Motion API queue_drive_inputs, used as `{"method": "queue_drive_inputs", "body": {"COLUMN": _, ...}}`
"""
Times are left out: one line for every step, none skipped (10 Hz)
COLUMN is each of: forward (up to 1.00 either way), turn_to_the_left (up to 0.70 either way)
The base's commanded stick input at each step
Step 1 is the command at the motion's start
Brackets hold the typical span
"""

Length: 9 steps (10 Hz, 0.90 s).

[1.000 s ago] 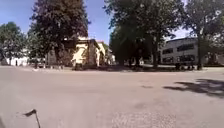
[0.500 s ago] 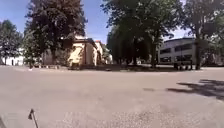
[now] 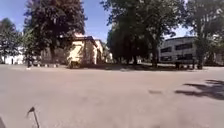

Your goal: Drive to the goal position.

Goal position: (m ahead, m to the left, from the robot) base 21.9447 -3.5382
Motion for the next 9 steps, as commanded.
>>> {"method": "queue_drive_inputs", "body": {"forward": 0.7, "turn_to_the_left": 0.0}}
{"method": "queue_drive_inputs", "body": {"forward": 0.7, "turn_to_the_left": 0.0}}
{"method": "queue_drive_inputs", "body": {"forward": 0.7, "turn_to_the_left": 0.0}}
{"method": "queue_drive_inputs", "body": {"forward": 0.7, "turn_to_the_left": 0.0}}
{"method": "queue_drive_inputs", "body": {"forward": 0.7, "turn_to_the_left": 0.0}}
{"method": "queue_drive_inputs", "body": {"forward": 0.7, "turn_to_the_left": 0.0}}
{"method": "queue_drive_inputs", "body": {"forward": 0.7, "turn_to_the_left": 0.0}}
{"method": "queue_drive_inputs", "body": {"forward": 0.7, "turn_to_the_left": 0.0}}
{"method": "queue_drive_inputs", "body": {"forward": 0.7, "turn_to_the_left": 0.0}}
